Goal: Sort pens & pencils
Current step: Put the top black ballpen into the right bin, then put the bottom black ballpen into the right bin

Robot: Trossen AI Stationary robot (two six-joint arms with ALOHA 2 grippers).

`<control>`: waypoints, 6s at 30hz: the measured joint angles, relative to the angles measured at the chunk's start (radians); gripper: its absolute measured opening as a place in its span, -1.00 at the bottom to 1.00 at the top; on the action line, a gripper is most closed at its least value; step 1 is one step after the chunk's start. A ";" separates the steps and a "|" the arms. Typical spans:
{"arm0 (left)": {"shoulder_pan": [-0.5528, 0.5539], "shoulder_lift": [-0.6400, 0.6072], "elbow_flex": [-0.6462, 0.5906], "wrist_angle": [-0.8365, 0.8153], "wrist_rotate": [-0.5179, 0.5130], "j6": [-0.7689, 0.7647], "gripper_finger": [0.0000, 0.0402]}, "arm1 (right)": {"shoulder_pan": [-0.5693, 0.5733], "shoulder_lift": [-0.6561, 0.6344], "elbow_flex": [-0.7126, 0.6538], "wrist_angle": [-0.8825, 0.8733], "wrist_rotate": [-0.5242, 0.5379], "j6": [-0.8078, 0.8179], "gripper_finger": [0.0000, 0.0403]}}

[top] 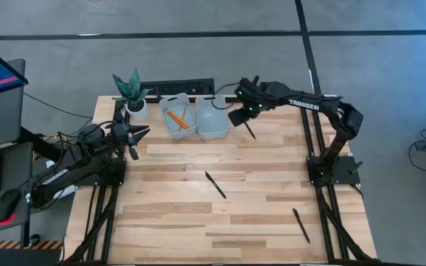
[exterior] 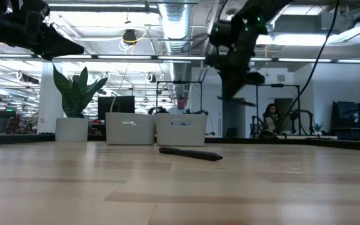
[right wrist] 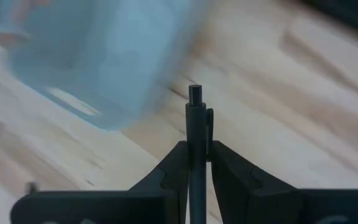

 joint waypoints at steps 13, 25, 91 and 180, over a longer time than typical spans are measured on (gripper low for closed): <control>0.000 0.000 0.000 0.000 0.000 -0.001 -0.74 | 0.048 -0.002 0.173 0.272 -0.002 -0.013 -0.59; 0.000 0.000 0.000 0.000 0.000 -0.002 -0.74 | 0.049 0.022 0.174 0.457 0.001 -0.080 -0.59; 0.000 0.003 0.000 -0.013 -0.008 -0.002 -0.74 | 0.022 0.354 0.172 0.332 -0.041 -0.053 -0.24; 0.000 0.003 0.000 -0.020 -0.022 -0.034 -0.74 | 1.505 -0.201 -0.519 -0.043 -0.056 1.851 0.16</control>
